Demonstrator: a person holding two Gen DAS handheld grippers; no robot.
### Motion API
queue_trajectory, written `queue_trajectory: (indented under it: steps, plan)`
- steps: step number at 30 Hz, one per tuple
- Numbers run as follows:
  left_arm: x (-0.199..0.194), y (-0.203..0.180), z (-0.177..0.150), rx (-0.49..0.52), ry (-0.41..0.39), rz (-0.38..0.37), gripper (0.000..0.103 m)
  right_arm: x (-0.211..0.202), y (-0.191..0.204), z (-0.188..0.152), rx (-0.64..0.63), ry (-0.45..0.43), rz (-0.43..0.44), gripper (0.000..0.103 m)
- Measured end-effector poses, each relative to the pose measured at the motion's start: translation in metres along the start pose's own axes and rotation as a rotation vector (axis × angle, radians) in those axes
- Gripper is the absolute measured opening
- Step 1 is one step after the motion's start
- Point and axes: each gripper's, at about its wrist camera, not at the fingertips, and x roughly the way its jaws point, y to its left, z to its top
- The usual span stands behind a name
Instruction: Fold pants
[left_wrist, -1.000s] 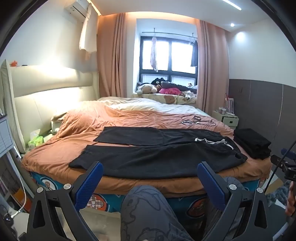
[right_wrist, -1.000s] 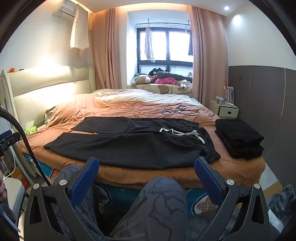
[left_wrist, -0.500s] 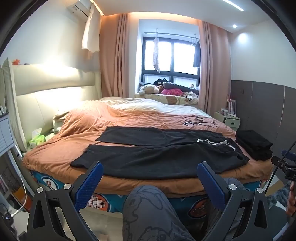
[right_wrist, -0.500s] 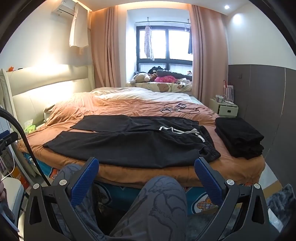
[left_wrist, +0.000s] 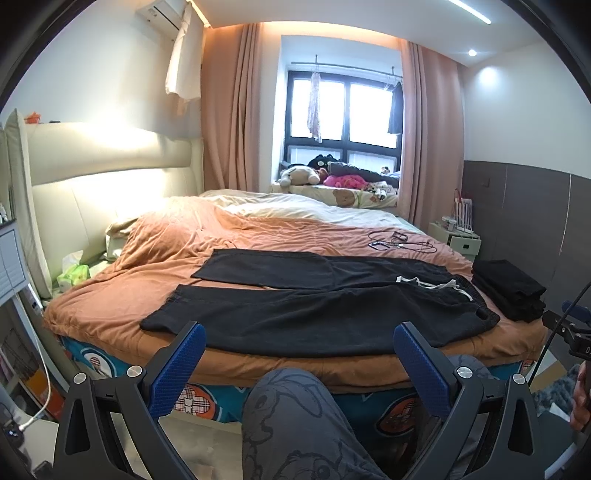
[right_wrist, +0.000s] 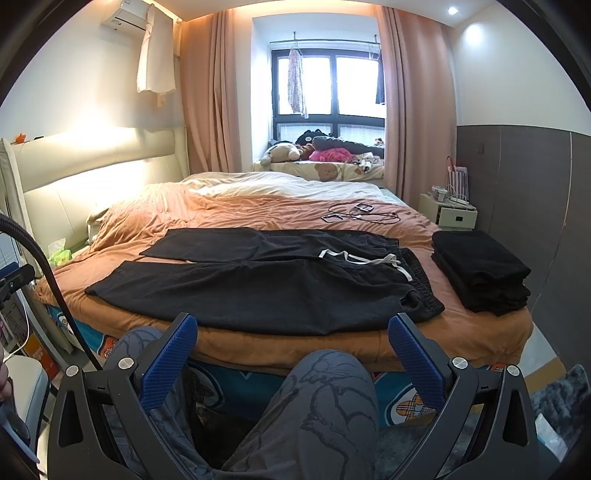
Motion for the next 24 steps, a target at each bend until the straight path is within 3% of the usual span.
queue_trajectory:
  steps: [24]
  plan:
    - [0.0053,-0.0003,0.0055,0.001,-0.005,-0.003,0.103,0.0086,-0.0006,0.0031,0.018,0.012,0.002,0.103]
